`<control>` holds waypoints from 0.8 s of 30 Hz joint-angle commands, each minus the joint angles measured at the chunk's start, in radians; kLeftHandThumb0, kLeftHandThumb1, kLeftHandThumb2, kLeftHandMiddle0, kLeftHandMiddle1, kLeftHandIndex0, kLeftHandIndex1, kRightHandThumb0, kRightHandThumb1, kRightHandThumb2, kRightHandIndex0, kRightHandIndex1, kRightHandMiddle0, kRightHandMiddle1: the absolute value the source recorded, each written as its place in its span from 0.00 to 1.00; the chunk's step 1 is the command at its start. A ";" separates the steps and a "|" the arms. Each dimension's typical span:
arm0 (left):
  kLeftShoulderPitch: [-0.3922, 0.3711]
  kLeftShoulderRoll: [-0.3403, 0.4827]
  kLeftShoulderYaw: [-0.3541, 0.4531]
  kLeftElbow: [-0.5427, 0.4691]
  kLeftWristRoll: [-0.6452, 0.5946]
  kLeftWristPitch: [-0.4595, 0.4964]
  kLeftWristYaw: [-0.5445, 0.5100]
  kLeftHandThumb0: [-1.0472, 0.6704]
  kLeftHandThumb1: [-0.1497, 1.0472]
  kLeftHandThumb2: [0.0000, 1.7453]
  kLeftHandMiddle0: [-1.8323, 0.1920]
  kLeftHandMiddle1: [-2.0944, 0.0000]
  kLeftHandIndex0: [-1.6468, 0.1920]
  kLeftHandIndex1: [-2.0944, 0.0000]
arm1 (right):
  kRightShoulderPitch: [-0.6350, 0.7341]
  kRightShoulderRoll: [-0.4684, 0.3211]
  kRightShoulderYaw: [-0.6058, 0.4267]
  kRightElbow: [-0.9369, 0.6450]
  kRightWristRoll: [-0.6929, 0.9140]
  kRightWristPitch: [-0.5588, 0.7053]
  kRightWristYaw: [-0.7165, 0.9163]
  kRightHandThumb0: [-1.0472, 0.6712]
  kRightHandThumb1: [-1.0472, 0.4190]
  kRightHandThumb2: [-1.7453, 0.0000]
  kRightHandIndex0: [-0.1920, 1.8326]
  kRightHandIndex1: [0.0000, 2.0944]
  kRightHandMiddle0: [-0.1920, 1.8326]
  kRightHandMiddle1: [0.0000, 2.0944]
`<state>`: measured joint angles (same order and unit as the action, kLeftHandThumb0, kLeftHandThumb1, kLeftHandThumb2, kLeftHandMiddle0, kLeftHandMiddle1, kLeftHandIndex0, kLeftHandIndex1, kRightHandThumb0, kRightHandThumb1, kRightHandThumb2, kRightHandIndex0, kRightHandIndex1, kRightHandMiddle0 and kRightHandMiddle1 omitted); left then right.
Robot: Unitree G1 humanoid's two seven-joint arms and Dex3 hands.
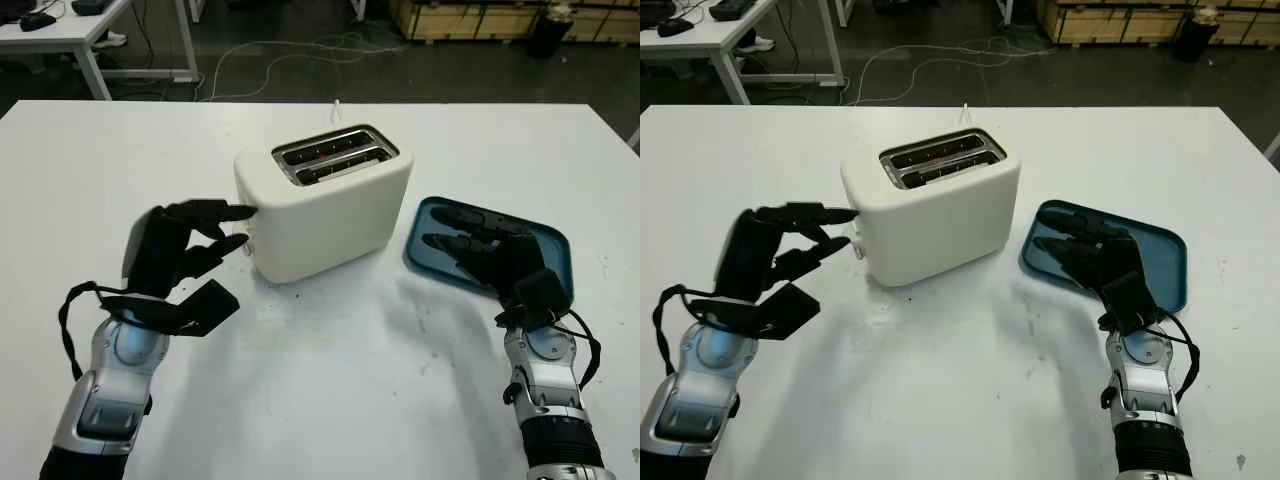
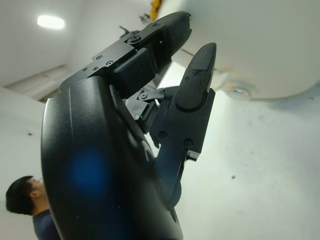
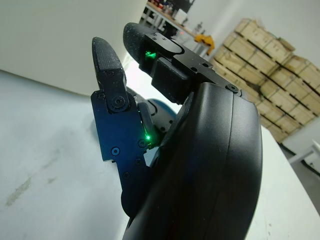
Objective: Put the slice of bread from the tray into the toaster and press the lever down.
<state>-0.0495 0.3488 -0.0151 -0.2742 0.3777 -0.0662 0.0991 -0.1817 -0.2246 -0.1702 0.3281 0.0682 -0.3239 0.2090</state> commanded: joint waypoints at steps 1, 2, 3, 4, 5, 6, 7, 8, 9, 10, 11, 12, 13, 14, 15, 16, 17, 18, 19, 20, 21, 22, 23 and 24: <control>0.018 -0.001 0.028 0.007 -0.015 -0.025 0.000 0.44 0.87 0.01 0.57 0.37 0.29 0.98 | -0.024 0.006 -0.007 -0.010 0.020 -0.026 -0.008 0.33 0.13 1.00 0.63 0.00 0.60 0.00; 0.022 0.001 0.037 0.011 -0.014 -0.027 -0.001 0.44 0.88 0.01 0.57 0.37 0.29 0.98 | -0.028 0.005 -0.008 -0.012 0.019 -0.026 -0.010 0.33 0.13 1.00 0.63 0.00 0.60 0.00; 0.026 0.004 0.046 0.013 -0.012 -0.028 -0.002 0.43 0.88 0.01 0.57 0.37 0.29 0.98 | -0.034 0.003 -0.010 -0.016 0.016 -0.023 -0.014 0.33 0.12 1.00 0.62 0.00 0.59 0.00; 0.028 0.006 0.053 0.014 -0.011 -0.029 -0.004 0.43 0.88 0.01 0.57 0.38 0.29 0.99 | -0.039 0.001 -0.011 -0.019 0.014 -0.019 -0.018 0.33 0.12 1.00 0.62 0.00 0.59 0.00; 0.030 0.010 0.063 0.016 -0.016 -0.030 -0.009 0.43 0.88 0.00 0.57 0.38 0.29 0.99 | -0.048 -0.006 -0.013 -0.020 0.011 -0.018 -0.019 0.33 0.12 1.00 0.61 0.00 0.59 0.00; 0.031 0.015 0.072 0.017 -0.021 -0.030 -0.015 0.43 0.88 0.00 0.57 0.38 0.30 0.99 | -0.056 -0.013 -0.016 -0.021 0.010 -0.017 -0.018 0.34 0.13 1.00 0.61 0.00 0.59 0.00; 0.031 0.024 0.082 0.017 -0.027 -0.029 -0.025 0.43 0.88 0.00 0.57 0.39 0.30 0.99 | -0.068 -0.022 -0.018 -0.021 0.009 -0.012 -0.016 0.34 0.13 1.00 0.61 0.00 0.59 0.00; 0.029 0.033 0.091 0.017 -0.031 -0.028 -0.037 0.43 0.88 0.00 0.57 0.41 0.30 0.99 | -0.079 -0.033 -0.020 -0.019 0.007 -0.011 -0.013 0.34 0.13 1.00 0.61 0.00 0.59 0.00; 0.025 0.046 0.101 0.018 -0.033 -0.027 -0.050 0.44 0.87 0.00 0.57 0.42 0.31 0.99 | -0.096 -0.049 -0.021 -0.010 0.003 -0.015 -0.007 0.33 0.13 1.00 0.61 0.00 0.59 0.00; 0.020 0.058 0.111 0.018 -0.033 -0.027 -0.062 0.44 0.86 0.00 0.56 0.43 0.31 0.99 | -0.114 -0.063 -0.023 0.003 0.002 -0.021 -0.001 0.33 0.13 1.00 0.61 0.00 0.59 0.00; 0.015 0.070 0.120 0.017 -0.035 -0.024 -0.075 0.44 0.86 0.00 0.56 0.44 0.31 0.99 | -0.136 -0.080 -0.025 0.022 0.003 -0.029 0.010 0.33 0.13 1.00 0.62 0.00 0.59 0.00; 0.007 0.084 0.131 0.015 -0.032 -0.017 -0.088 0.44 0.86 0.00 0.56 0.45 0.31 0.99 | -0.161 -0.105 -0.023 0.034 -0.001 -0.024 0.025 0.32 0.13 1.00 0.62 0.01 0.59 0.00; -0.002 0.097 0.141 0.015 -0.031 -0.012 -0.100 0.44 0.85 0.00 0.55 0.46 0.31 0.99 | -0.186 -0.128 -0.022 0.045 -0.007 -0.012 0.033 0.32 0.13 1.00 0.62 0.01 0.59 0.00; -0.012 0.110 0.150 0.015 -0.030 -0.007 -0.112 0.44 0.84 0.00 0.55 0.47 0.31 0.99 | -0.212 -0.151 -0.020 0.057 -0.018 -0.005 0.036 0.32 0.13 1.00 0.62 0.01 0.59 0.00; -0.024 0.126 0.159 0.017 -0.030 -0.005 -0.125 0.44 0.84 0.00 0.55 0.48 0.31 0.99 | -0.238 -0.179 -0.013 0.064 -0.041 0.005 0.035 0.32 0.13 1.00 0.63 0.01 0.59 0.00; -0.034 0.138 0.166 0.021 -0.031 -0.006 -0.136 0.44 0.83 0.00 0.54 0.48 0.30 0.99 | -0.257 -0.199 -0.007 0.070 -0.061 0.012 0.031 0.32 0.13 1.00 0.63 0.01 0.58 0.00; -0.047 0.153 0.171 0.024 -0.027 -0.002 -0.149 0.44 0.83 0.00 0.54 0.49 0.30 0.99 | -0.281 -0.222 0.001 0.084 -0.083 0.007 0.030 0.32 0.14 1.00 0.63 0.01 0.58 0.00; -0.061 0.170 0.173 0.026 -0.022 0.006 -0.165 0.44 0.82 0.00 0.54 0.50 0.30 0.99 | -0.307 -0.246 0.010 0.105 -0.105 -0.007 0.031 0.34 0.14 1.00 0.63 0.01 0.58 0.00; -0.078 0.187 0.174 0.029 -0.019 0.016 -0.183 0.43 0.82 0.00 0.53 0.51 0.30 0.99 | -0.335 -0.265 0.017 0.130 -0.122 -0.020 0.034 0.34 0.14 1.00 0.63 0.01 0.57 0.00; -0.094 0.203 0.174 0.034 -0.018 0.025 -0.201 0.42 0.82 0.00 0.53 0.52 0.30 0.99 | -0.359 -0.281 0.025 0.153 -0.136 -0.032 0.036 0.35 0.15 1.00 0.63 0.01 0.56 0.00; -0.116 0.221 0.172 0.044 -0.021 0.028 -0.222 0.42 0.82 0.00 0.52 0.52 0.29 0.99 | -0.389 -0.298 0.036 0.179 -0.158 -0.041 0.032 0.34 0.15 1.00 0.63 0.01 0.56 0.00; -0.136 0.235 0.169 0.053 -0.022 0.033 -0.239 0.42 0.81 0.00 0.52 0.53 0.29 0.99 | -0.413 -0.312 0.048 0.199 -0.179 -0.051 0.027 0.34 0.16 1.00 0.63 0.01 0.56 0.00; -0.155 0.249 0.164 0.063 -0.021 0.035 -0.254 0.42 0.80 0.00 0.51 0.54 0.29 0.98 | -0.435 -0.327 0.063 0.216 -0.208 -0.061 0.017 0.34 0.16 1.00 0.63 0.01 0.57 0.00; -0.178 0.260 0.158 0.072 -0.019 0.043 -0.271 0.41 0.80 0.00 0.51 0.56 0.28 0.98 | -0.455 -0.342 0.082 0.217 -0.248 -0.051 0.005 0.34 0.16 1.00 0.63 0.01 0.57 0.00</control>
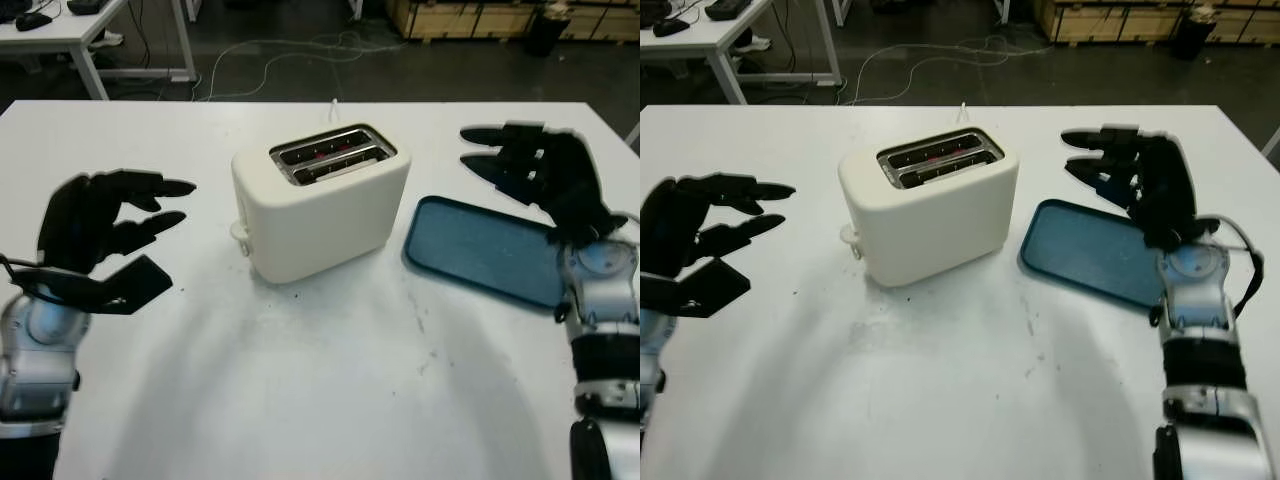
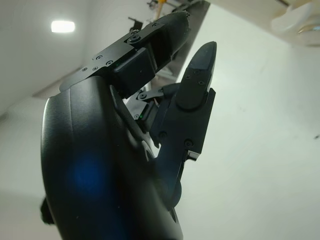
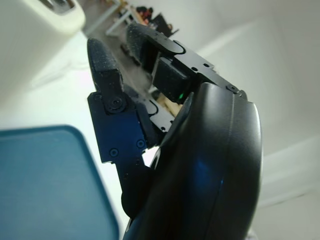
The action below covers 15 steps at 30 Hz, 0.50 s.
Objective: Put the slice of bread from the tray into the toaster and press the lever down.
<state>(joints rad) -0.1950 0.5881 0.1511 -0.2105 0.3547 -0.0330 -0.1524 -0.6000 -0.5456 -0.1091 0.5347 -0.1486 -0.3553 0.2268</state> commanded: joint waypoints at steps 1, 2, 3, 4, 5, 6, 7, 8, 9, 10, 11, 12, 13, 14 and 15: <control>-0.048 0.028 -0.014 0.015 0.007 0.016 -0.031 0.41 0.79 0.00 0.50 0.57 0.28 0.98 | -0.050 -0.029 0.036 0.009 -0.059 -0.009 -0.022 0.33 0.16 1.00 0.63 0.01 0.57 0.00; -0.065 0.038 -0.021 0.022 0.013 0.017 -0.042 0.40 0.79 0.00 0.50 0.58 0.28 0.98 | -0.064 -0.036 0.049 0.004 -0.082 0.008 -0.025 0.32 0.16 1.00 0.63 0.01 0.57 0.00; -0.082 0.046 -0.029 0.031 0.020 0.013 -0.049 0.40 0.79 0.00 0.49 0.59 0.28 0.98 | -0.078 -0.043 0.060 0.003 -0.097 0.022 -0.021 0.32 0.17 1.00 0.62 0.00 0.57 0.00; -0.097 0.052 -0.035 0.040 0.024 0.005 -0.054 0.40 0.78 0.00 0.48 0.60 0.27 0.98 | -0.091 -0.050 0.072 0.003 -0.113 0.034 -0.016 0.32 0.17 1.00 0.62 0.00 0.57 0.00; -0.110 0.057 -0.040 0.049 0.025 -0.002 -0.059 0.40 0.78 0.00 0.46 0.61 0.27 0.98 | -0.101 -0.055 0.081 0.004 -0.125 0.044 -0.012 0.30 0.16 1.00 0.61 0.00 0.56 0.00; -0.125 0.063 -0.046 0.058 0.028 -0.008 -0.063 0.41 0.77 0.00 0.45 0.62 0.26 0.98 | -0.113 -0.058 0.091 0.010 -0.134 0.045 -0.009 0.29 0.16 1.00 0.61 0.00 0.56 0.00; -0.139 0.069 -0.052 0.065 0.032 -0.010 -0.067 0.41 0.77 0.00 0.45 0.62 0.26 0.98 | -0.124 -0.062 0.101 0.018 -0.143 0.046 -0.006 0.28 0.16 1.00 0.61 0.00 0.56 0.00; -0.153 0.074 -0.058 0.072 0.035 -0.010 -0.071 0.41 0.77 0.00 0.44 0.63 0.25 0.98 | -0.133 -0.064 0.110 0.026 -0.150 0.045 -0.004 0.27 0.15 0.99 0.61 0.00 0.56 0.00; -0.169 0.082 -0.066 0.082 0.040 -0.013 -0.075 0.41 0.76 0.00 0.43 0.63 0.25 0.97 | -0.144 -0.068 0.119 0.039 -0.158 0.037 -0.002 0.27 0.15 0.99 0.60 0.00 0.56 0.00; -0.184 0.087 -0.073 0.092 0.044 -0.014 -0.081 0.41 0.76 0.00 0.43 0.63 0.25 0.97 | -0.154 -0.072 0.128 0.048 -0.166 0.034 0.000 0.26 0.15 0.99 0.60 0.00 0.56 0.00; -0.200 0.093 -0.080 0.100 0.053 -0.008 -0.090 0.40 0.76 0.00 0.42 0.63 0.24 0.97 | -0.164 -0.076 0.138 0.053 -0.175 0.038 0.002 0.26 0.14 0.99 0.60 0.00 0.56 0.00; -0.214 0.098 -0.087 0.107 0.063 -0.001 -0.098 0.39 0.76 0.00 0.42 0.64 0.25 0.98 | -0.173 -0.079 0.146 0.059 -0.182 0.040 0.003 0.25 0.14 0.99 0.60 0.00 0.56 0.00; -0.227 0.102 -0.094 0.114 0.071 0.004 -0.105 0.38 0.76 0.00 0.42 0.65 0.25 0.98 | -0.182 -0.080 0.152 0.067 -0.188 0.041 0.004 0.26 0.14 1.00 0.60 0.00 0.56 0.00; -0.241 0.104 -0.100 0.120 0.075 0.011 -0.113 0.38 0.76 0.00 0.41 0.67 0.24 0.98 | -0.193 -0.083 0.158 0.074 -0.193 0.041 0.008 0.27 0.15 1.00 0.60 0.00 0.56 0.00; -0.253 0.103 -0.106 0.127 0.076 0.019 -0.122 0.38 0.75 0.00 0.40 0.68 0.24 0.98 | -0.204 -0.086 0.164 0.082 -0.199 0.041 0.012 0.27 0.15 1.00 0.61 0.00 0.56 0.00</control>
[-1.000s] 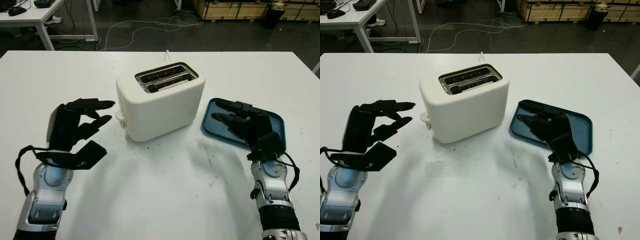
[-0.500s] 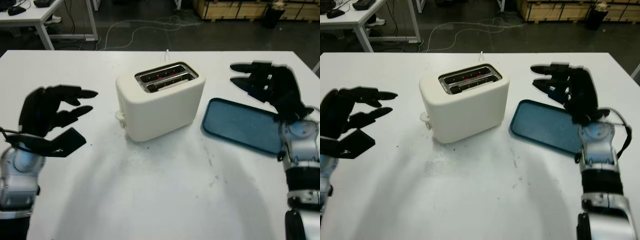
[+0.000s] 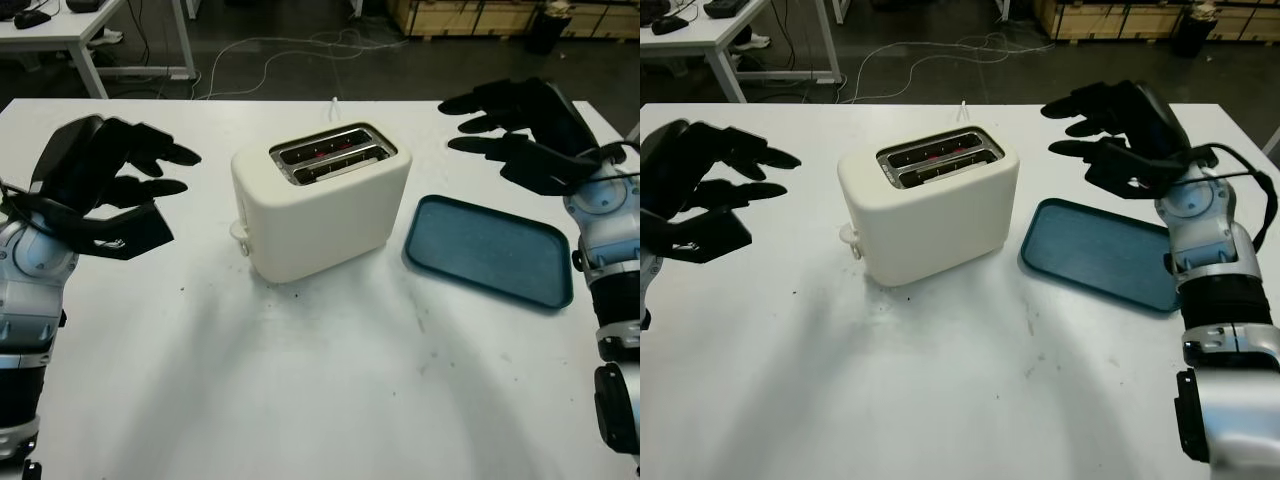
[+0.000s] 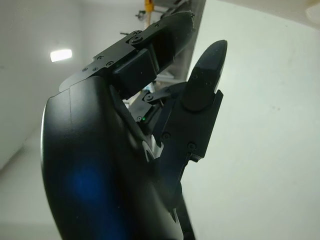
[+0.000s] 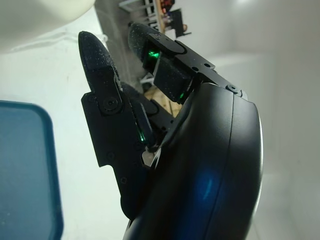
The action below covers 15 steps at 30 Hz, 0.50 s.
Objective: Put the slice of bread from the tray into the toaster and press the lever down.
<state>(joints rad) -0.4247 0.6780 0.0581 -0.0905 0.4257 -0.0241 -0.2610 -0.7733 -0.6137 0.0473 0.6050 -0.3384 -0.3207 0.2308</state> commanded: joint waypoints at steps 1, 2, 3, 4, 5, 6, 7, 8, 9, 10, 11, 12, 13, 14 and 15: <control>-0.034 0.011 -0.016 0.012 0.005 0.018 -0.020 0.39 0.75 0.00 0.39 0.70 0.24 0.98 | -0.041 -0.020 0.013 0.017 -0.012 0.008 0.013 0.27 0.15 1.00 0.61 0.00 0.56 0.00; -0.044 0.009 -0.021 0.017 0.006 0.026 -0.027 0.39 0.75 0.00 0.39 0.70 0.24 0.98 | -0.051 -0.023 0.018 0.023 -0.017 0.008 0.016 0.27 0.15 1.00 0.61 0.00 0.56 0.00; -0.052 0.007 -0.025 0.022 0.007 0.029 -0.032 0.40 0.75 0.00 0.38 0.71 0.24 0.98 | -0.059 -0.027 0.024 0.029 -0.024 0.005 0.015 0.27 0.16 1.00 0.61 0.00 0.56 0.00; -0.060 0.007 -0.030 0.030 0.010 0.026 -0.035 0.41 0.75 0.00 0.37 0.71 0.23 0.98 | -0.066 -0.030 0.031 0.029 -0.033 0.005 0.011 0.27 0.16 1.00 0.61 0.01 0.56 0.00; -0.068 0.008 -0.036 0.034 0.015 0.028 -0.038 0.42 0.74 0.00 0.37 0.71 0.23 0.98 | -0.071 -0.033 0.035 0.030 -0.041 -0.001 0.006 0.28 0.16 1.00 0.61 0.01 0.56 0.00; -0.073 0.010 -0.042 0.036 0.020 0.028 -0.041 0.42 0.74 0.00 0.36 0.71 0.23 0.98 | -0.075 -0.037 0.039 0.033 -0.050 -0.012 -0.002 0.28 0.16 1.00 0.62 0.01 0.56 0.00; -0.077 0.013 -0.046 0.038 0.024 0.026 -0.043 0.42 0.74 0.00 0.36 0.71 0.23 0.98 | -0.077 -0.040 0.042 0.035 -0.055 -0.021 -0.009 0.29 0.16 1.00 0.62 0.01 0.57 0.00; -0.080 0.015 -0.050 0.037 0.029 0.024 -0.045 0.42 0.74 0.00 0.36 0.71 0.23 0.98 | -0.077 -0.042 0.042 0.036 -0.054 -0.029 -0.012 0.29 0.16 1.00 0.62 0.01 0.57 0.00; -0.081 0.017 -0.052 0.036 0.033 0.021 -0.044 0.42 0.73 0.00 0.36 0.71 0.23 0.98 | -0.078 -0.043 0.042 0.038 -0.052 -0.034 -0.012 0.29 0.16 1.00 0.62 0.01 0.56 0.00; -0.082 0.019 -0.053 0.034 0.035 0.020 -0.044 0.42 0.73 0.00 0.35 0.71 0.23 0.98 | -0.078 -0.045 0.043 0.039 -0.051 -0.035 -0.012 0.29 0.15 1.00 0.62 0.01 0.56 0.00; -0.083 0.020 -0.053 0.032 0.036 0.021 -0.044 0.42 0.73 0.00 0.35 0.71 0.23 0.98 | -0.079 -0.046 0.044 0.038 -0.052 -0.033 -0.012 0.29 0.15 1.00 0.62 0.01 0.56 0.00; -0.083 0.020 -0.051 0.027 0.035 0.026 -0.046 0.42 0.73 0.00 0.35 0.71 0.23 0.99 | -0.079 -0.047 0.045 0.035 -0.054 -0.029 -0.013 0.28 0.15 1.00 0.62 0.01 0.56 0.00; -0.083 0.021 -0.051 0.023 0.035 0.030 -0.050 0.42 0.73 0.00 0.35 0.71 0.23 0.99 | -0.078 -0.049 0.044 0.030 -0.055 -0.022 -0.013 0.28 0.15 1.00 0.61 0.01 0.56 0.00; -0.083 0.023 -0.051 0.016 0.037 0.039 -0.056 0.42 0.73 0.00 0.35 0.71 0.23 0.99 | -0.077 -0.049 0.043 0.029 -0.053 -0.021 -0.015 0.28 0.15 1.00 0.61 0.01 0.56 0.00; -0.082 0.024 -0.051 0.011 0.039 0.045 -0.060 0.42 0.74 0.00 0.35 0.71 0.23 0.99 | -0.076 -0.050 0.041 0.029 -0.051 -0.022 -0.016 0.28 0.15 1.00 0.61 0.01 0.56 0.00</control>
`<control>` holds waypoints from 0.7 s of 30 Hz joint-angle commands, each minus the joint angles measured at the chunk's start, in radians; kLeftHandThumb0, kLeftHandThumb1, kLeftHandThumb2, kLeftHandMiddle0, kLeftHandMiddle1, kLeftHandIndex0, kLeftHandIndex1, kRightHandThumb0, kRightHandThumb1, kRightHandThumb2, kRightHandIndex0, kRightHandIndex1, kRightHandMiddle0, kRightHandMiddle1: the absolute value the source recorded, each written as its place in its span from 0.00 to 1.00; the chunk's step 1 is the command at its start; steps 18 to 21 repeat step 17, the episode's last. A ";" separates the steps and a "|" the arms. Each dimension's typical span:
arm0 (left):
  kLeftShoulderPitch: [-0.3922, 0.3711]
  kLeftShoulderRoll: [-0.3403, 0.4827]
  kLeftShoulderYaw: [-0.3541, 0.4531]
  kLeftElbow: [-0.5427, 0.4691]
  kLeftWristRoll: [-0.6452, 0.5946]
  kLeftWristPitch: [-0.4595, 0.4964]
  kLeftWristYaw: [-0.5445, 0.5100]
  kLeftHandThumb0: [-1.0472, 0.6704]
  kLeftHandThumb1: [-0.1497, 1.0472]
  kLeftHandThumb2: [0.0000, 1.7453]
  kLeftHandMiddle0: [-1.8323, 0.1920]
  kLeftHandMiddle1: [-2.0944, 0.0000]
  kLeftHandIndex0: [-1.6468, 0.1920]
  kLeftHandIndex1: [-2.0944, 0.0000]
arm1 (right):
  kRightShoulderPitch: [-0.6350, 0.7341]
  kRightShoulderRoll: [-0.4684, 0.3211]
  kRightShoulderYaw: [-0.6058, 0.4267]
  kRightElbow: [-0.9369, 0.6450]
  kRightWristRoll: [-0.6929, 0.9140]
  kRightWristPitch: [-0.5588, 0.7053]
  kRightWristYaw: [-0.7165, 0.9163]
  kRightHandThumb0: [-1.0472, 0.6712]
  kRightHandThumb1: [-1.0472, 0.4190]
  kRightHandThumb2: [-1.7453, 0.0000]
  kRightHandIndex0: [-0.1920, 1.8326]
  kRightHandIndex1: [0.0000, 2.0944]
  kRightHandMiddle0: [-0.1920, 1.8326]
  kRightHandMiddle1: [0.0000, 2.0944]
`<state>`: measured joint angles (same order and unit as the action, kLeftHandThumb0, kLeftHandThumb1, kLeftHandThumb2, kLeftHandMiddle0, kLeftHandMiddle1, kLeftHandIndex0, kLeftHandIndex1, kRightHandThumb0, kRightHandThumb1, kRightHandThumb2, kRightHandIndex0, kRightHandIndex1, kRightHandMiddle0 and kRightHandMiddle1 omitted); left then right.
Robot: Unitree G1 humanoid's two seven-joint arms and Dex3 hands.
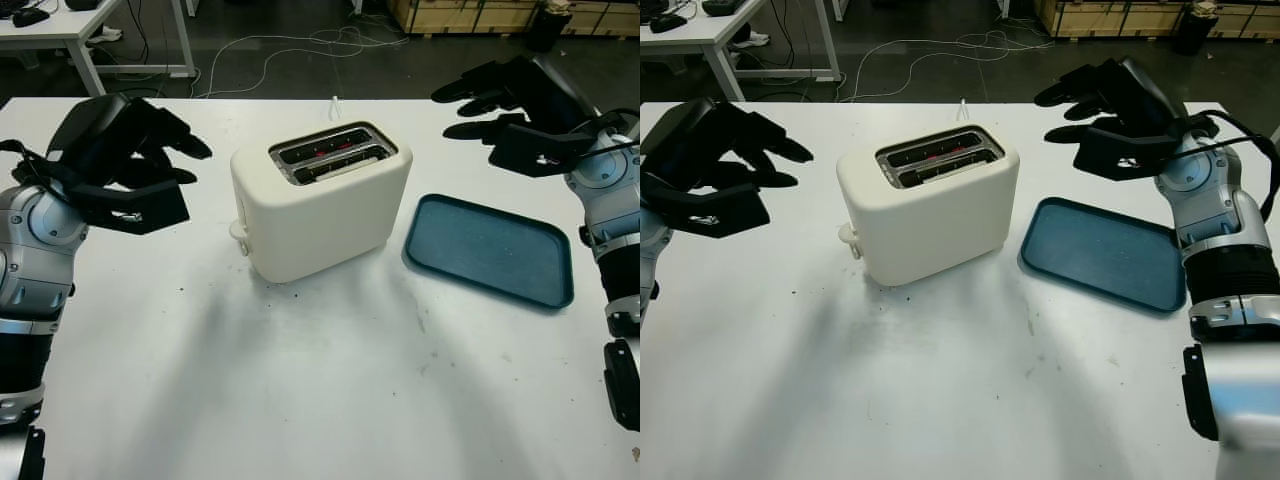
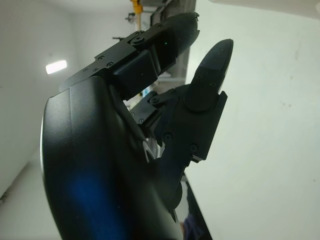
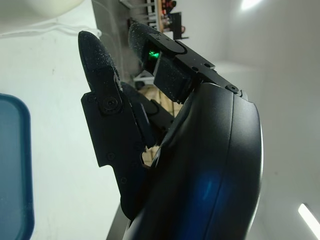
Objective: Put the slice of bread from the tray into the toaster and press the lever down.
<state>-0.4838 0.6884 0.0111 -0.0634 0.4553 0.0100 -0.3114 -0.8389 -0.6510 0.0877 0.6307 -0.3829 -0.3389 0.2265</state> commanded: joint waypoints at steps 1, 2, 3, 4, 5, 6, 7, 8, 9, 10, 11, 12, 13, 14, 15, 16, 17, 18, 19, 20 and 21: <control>-0.023 0.015 -0.005 -0.020 0.012 0.014 -0.012 0.42 0.74 0.00 0.36 0.71 0.23 0.99 | -0.010 -0.013 0.000 0.006 -0.005 -0.008 -0.013 0.28 0.15 1.00 0.61 0.01 0.56 0.00; -0.021 0.014 -0.004 -0.022 0.014 0.016 -0.012 0.42 0.73 0.00 0.36 0.71 0.23 0.99 | -0.009 -0.014 0.000 0.009 -0.003 -0.013 -0.014 0.28 0.15 1.00 0.61 0.01 0.56 0.00; -0.020 0.012 -0.004 -0.024 0.015 0.018 -0.013 0.42 0.73 0.00 0.36 0.71 0.23 0.99 | -0.009 -0.014 -0.001 0.014 -0.001 -0.021 -0.014 0.28 0.15 1.00 0.61 0.01 0.56 0.00; -0.018 0.011 -0.004 -0.027 0.016 0.021 -0.014 0.42 0.73 0.00 0.36 0.71 0.23 0.99 | -0.008 -0.014 -0.001 0.012 0.001 -0.017 -0.012 0.28 0.15 1.00 0.61 0.01 0.55 0.00; -0.018 0.010 -0.005 -0.029 0.018 0.025 -0.016 0.42 0.74 0.00 0.36 0.71 0.23 0.99 | -0.008 -0.013 0.000 0.009 0.001 -0.013 -0.010 0.27 0.15 1.00 0.61 0.00 0.55 0.00; -0.018 0.010 -0.006 -0.031 0.020 0.028 -0.018 0.42 0.74 0.00 0.36 0.71 0.23 0.99 | -0.008 -0.013 0.000 0.007 0.001 -0.009 -0.007 0.27 0.14 1.00 0.61 0.00 0.55 0.00; -0.018 0.009 -0.006 -0.032 0.022 0.030 -0.020 0.43 0.74 0.00 0.36 0.71 0.23 0.99 | -0.008 -0.013 0.001 0.004 0.000 -0.008 -0.006 0.27 0.14 1.00 0.61 0.00 0.55 0.00; -0.018 0.009 -0.007 -0.033 0.022 0.031 -0.021 0.43 0.74 0.00 0.36 0.71 0.23 0.99 | -0.008 -0.013 0.001 0.003 0.001 -0.011 -0.005 0.27 0.14 1.00 0.61 0.00 0.55 0.00; -0.018 0.009 -0.007 -0.033 0.021 0.029 -0.021 0.43 0.74 0.00 0.36 0.71 0.23 0.99 | -0.007 -0.014 0.002 0.002 -0.002 -0.013 -0.007 0.27 0.14 1.00 0.61 0.01 0.55 0.00; -0.017 0.008 -0.006 -0.032 0.020 0.027 -0.019 0.43 0.74 0.00 0.36 0.70 0.23 0.99 | -0.007 -0.015 0.003 0.001 -0.005 -0.016 -0.009 0.27 0.14 1.00 0.61 0.01 0.55 0.00; -0.017 0.006 -0.006 -0.031 0.022 0.024 -0.016 0.43 0.74 0.00 0.36 0.70 0.23 0.99 | -0.006 -0.016 0.005 -0.003 -0.009 -0.014 -0.011 0.27 0.14 1.00 0.61 0.01 0.55 0.00; -0.017 0.005 -0.006 -0.030 0.023 0.023 -0.013 0.43 0.74 0.00 0.36 0.70 0.23 0.99 | -0.006 -0.017 0.006 -0.003 -0.011 -0.015 -0.012 0.28 0.14 1.00 0.61 0.01 0.55 0.00; -0.017 0.004 -0.007 -0.030 0.025 0.024 -0.012 0.43 0.74 0.00 0.36 0.70 0.23 0.99 | -0.007 -0.017 0.006 0.000 -0.011 -0.017 -0.012 0.28 0.14 1.00 0.61 0.01 0.55 0.00; -0.017 0.003 -0.007 -0.030 0.025 0.024 -0.011 0.43 0.74 0.00 0.36 0.70 0.23 0.99 | -0.007 -0.016 0.006 0.001 -0.009 -0.017 -0.011 0.28 0.14 1.00 0.62 0.01 0.55 0.00; -0.017 0.002 -0.007 -0.028 0.024 0.023 -0.010 0.44 0.73 0.00 0.36 0.70 0.23 0.99 | -0.006 -0.016 0.006 -0.001 -0.009 -0.015 -0.010 0.28 0.14 1.00 0.62 0.01 0.55 0.00; -0.018 0.001 -0.007 -0.026 0.024 0.021 -0.008 0.44 0.73 0.00 0.36 0.70 0.23 0.99 | -0.005 -0.015 0.006 -0.004 -0.008 -0.012 -0.009 0.28 0.14 1.00 0.62 0.01 0.55 0.00; -0.018 0.000 -0.007 -0.024 0.023 0.019 -0.007 0.44 0.73 0.00 0.36 0.69 0.23 0.99 | -0.005 -0.014 0.006 -0.006 -0.008 -0.012 -0.008 0.28 0.14 1.00 0.61 0.01 0.55 0.00; -0.018 0.000 -0.007 -0.024 0.023 0.019 -0.007 0.44 0.73 0.00 0.36 0.69 0.23 0.99 | -0.005 -0.014 0.006 -0.006 -0.008 -0.012 -0.008 0.28 0.14 1.00 0.61 0.01 0.55 0.00; -0.018 0.000 -0.007 -0.024 0.023 0.019 -0.007 0.44 0.73 0.00 0.36 0.69 0.23 0.99 | -0.005 -0.014 0.006 -0.006 -0.008 -0.012 -0.008 0.28 0.14 1.00 0.61 0.01 0.55 0.00; -0.018 0.000 -0.007 -0.024 0.023 0.019 -0.007 0.44 0.73 0.00 0.36 0.69 0.23 0.99 | -0.005 -0.014 0.006 -0.006 -0.008 -0.012 -0.008 0.28 0.14 1.00 0.61 0.01 0.55 0.00; -0.018 0.000 -0.007 -0.024 0.023 0.019 -0.007 0.44 0.73 0.00 0.36 0.69 0.23 0.99 | -0.005 -0.014 0.006 -0.006 -0.008 -0.012 -0.008 0.28 0.14 1.00 0.61 0.01 0.55 0.00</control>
